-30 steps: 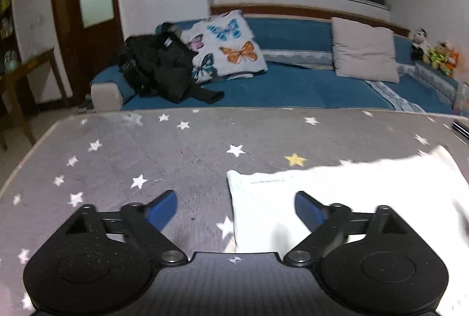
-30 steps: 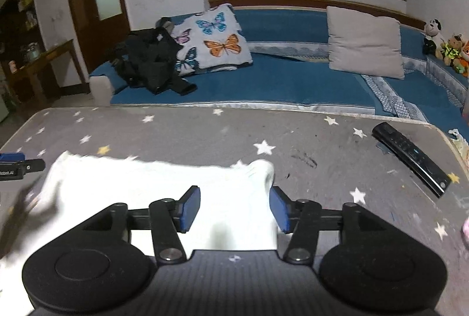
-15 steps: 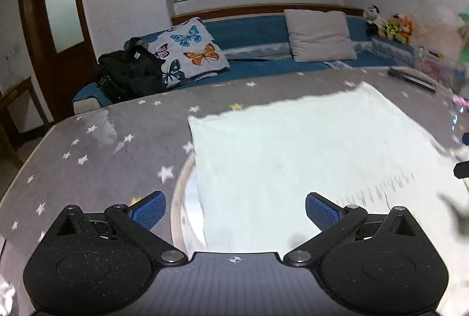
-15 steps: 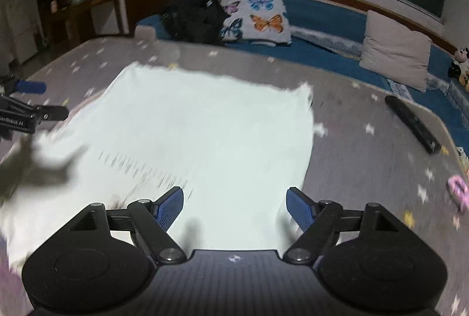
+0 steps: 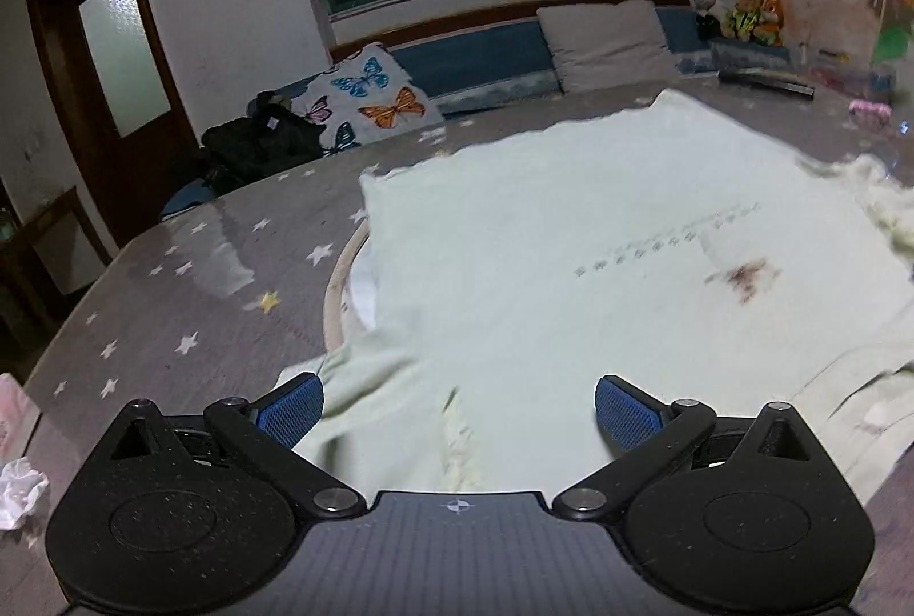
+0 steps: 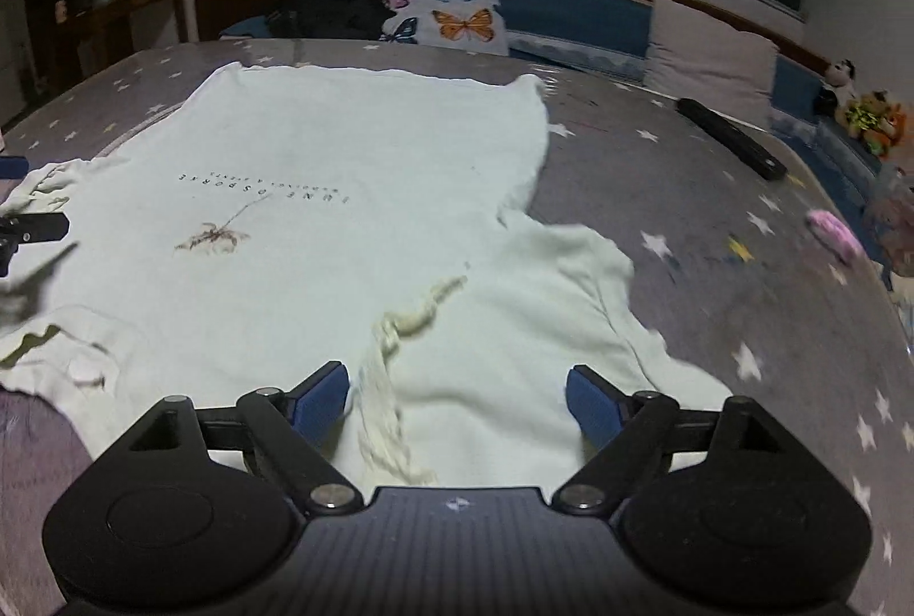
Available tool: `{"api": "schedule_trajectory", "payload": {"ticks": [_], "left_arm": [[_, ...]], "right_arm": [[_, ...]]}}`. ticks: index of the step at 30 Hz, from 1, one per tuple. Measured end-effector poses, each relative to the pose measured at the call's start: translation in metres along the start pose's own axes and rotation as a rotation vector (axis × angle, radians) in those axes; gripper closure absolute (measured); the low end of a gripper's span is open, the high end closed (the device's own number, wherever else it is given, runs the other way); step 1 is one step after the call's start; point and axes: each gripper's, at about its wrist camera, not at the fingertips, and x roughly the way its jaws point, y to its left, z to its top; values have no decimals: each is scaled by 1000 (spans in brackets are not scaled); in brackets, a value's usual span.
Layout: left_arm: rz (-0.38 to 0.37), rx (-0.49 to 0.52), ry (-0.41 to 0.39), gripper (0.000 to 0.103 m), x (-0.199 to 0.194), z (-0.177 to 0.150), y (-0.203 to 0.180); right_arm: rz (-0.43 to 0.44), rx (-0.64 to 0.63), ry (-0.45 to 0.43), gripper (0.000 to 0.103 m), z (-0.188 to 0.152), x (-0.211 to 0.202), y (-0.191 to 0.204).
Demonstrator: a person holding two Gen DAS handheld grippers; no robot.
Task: Fold clothes
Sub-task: 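Grasp the side edge of the flat shirt with the right gripper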
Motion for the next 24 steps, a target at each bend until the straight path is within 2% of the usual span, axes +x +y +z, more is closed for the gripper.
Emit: {"api": "schedule_trajectory", "payload": {"ticks": [11,15,24], "left_arm": [[16,-40,-11,0,3,-11,11],[22,-51,-7,0,3,-11,12],[33,-69,1,0,3,-12,10]], "right_arm": [[-8,62,-9,15,-27,-27,-14],[17,123,2,15,-33,-33,-24],[-24,242,-106,15,-21,-43,-47]]}}
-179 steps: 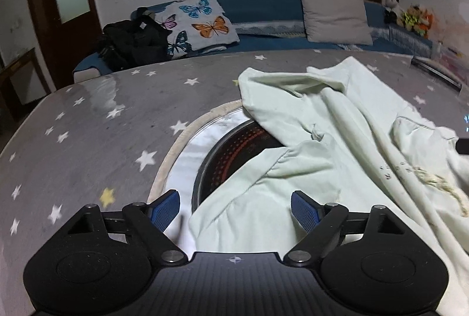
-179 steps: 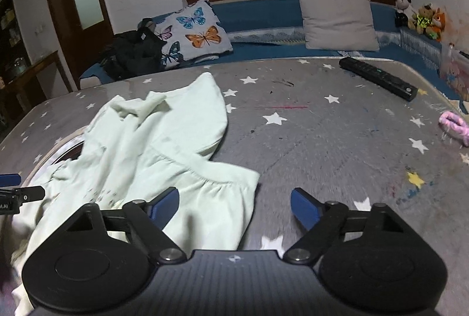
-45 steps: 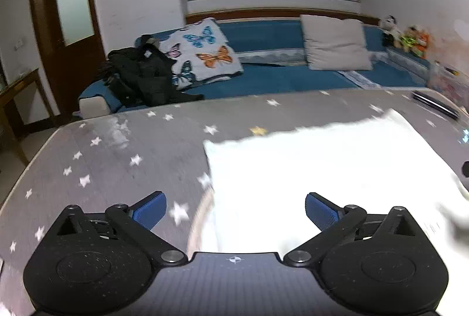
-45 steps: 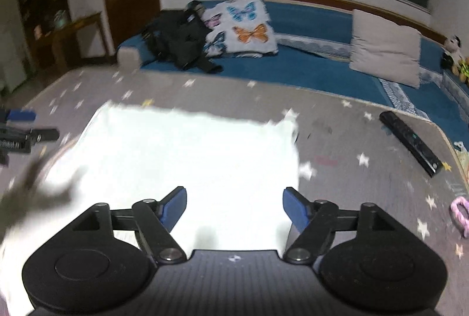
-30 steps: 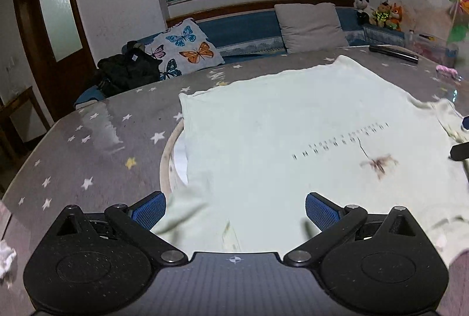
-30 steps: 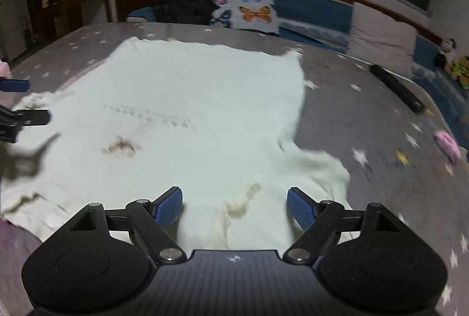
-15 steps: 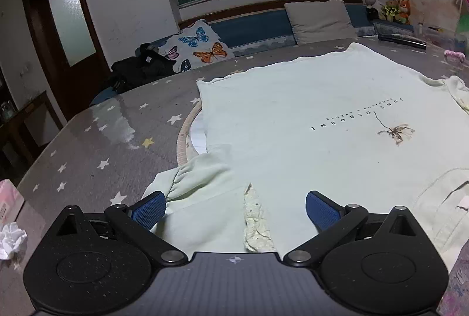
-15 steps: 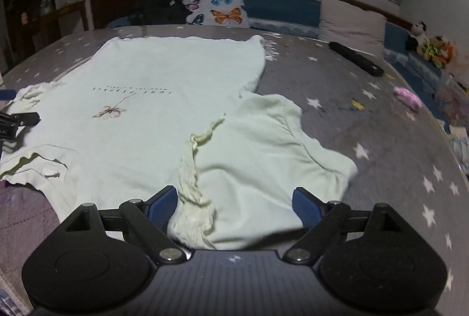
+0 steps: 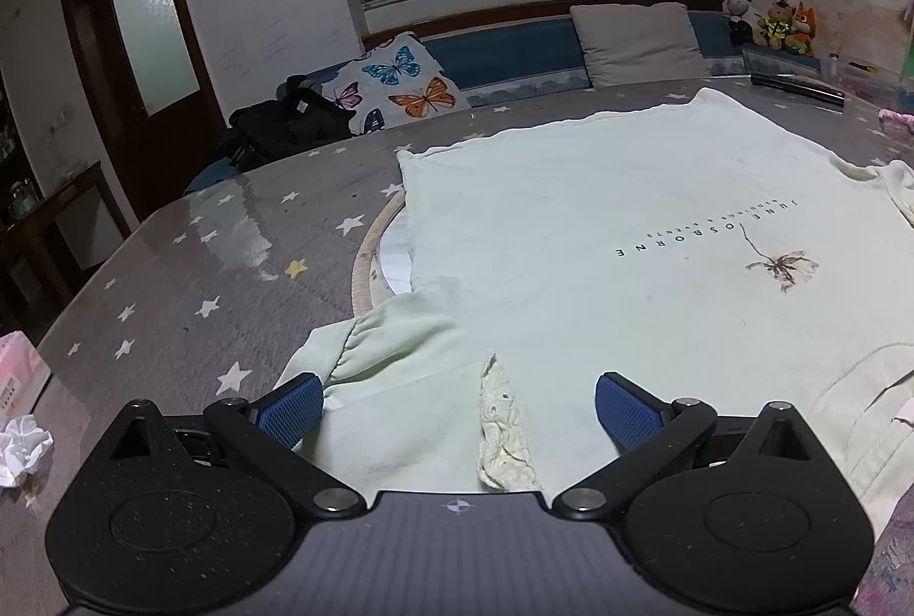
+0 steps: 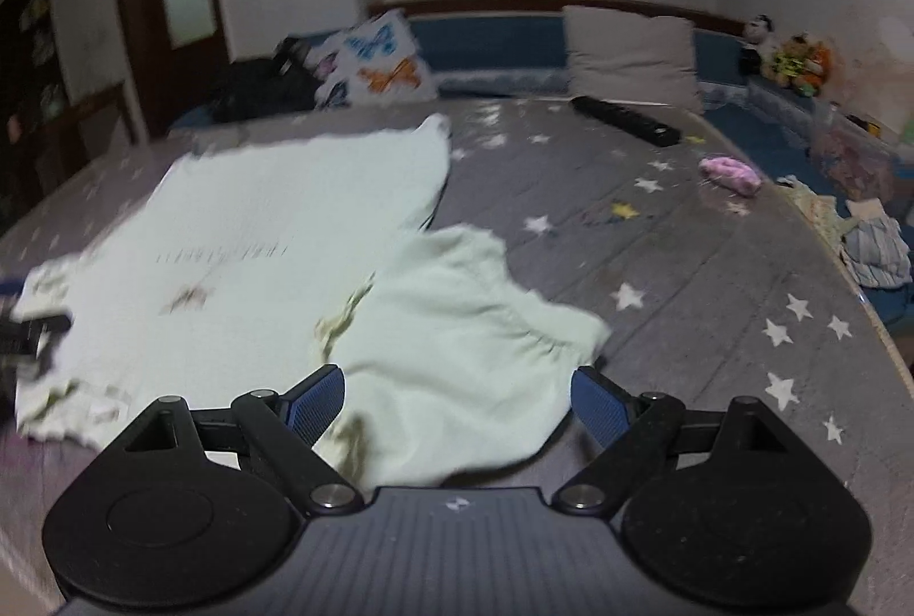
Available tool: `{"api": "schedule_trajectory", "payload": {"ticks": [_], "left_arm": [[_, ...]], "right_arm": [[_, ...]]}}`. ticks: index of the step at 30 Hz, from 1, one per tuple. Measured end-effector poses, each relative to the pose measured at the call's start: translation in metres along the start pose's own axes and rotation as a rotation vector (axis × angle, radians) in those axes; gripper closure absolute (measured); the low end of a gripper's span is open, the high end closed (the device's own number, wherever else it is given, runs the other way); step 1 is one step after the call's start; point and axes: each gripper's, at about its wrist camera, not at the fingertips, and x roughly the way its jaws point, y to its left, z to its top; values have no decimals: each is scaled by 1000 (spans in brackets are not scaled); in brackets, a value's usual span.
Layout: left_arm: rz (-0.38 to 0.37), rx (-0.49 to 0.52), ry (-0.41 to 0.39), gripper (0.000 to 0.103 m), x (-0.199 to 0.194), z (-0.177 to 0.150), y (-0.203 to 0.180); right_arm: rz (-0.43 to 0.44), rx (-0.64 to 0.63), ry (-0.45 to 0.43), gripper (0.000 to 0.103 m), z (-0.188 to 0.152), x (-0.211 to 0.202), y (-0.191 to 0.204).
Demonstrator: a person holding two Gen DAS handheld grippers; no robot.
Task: Fold clothes
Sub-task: 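Grasp the side edge of the flat shirt with the right gripper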
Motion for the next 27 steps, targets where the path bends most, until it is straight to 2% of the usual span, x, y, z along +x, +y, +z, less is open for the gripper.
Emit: {"api": "schedule_trajectory", "payload": {"ticks": [7,10,12,16,18,21,23,27], "left_arm": [[2,-13,11,0,-4,0,0],[-7,-18,10,0,-7,2,-3],[-18,-23,6,0,-10,4,-7],[-42,-26,1,0,-17,9,-16],[-60,-21,-1,0,-20,11,-22],[-93,-11,-6,0,-22,16,-35],[-115,0,-13,0,-23,19,-44],[-157,21,-24,0,-24,24,-60]], "right_arm": [[-14,62,43,21,-9,20,-12],[-27,94,26,26,-7,19,-19],[-36,132,14,37,-4,20,-27],[-42,194,7,54,-2,28,-38],[-44,217,1,73,-2,30,-41],[-44,241,-7,90,-3,30,-45],[-37,263,-19,95,-3,28,-50],[-6,287,-56,96,3,17,-52]]}}
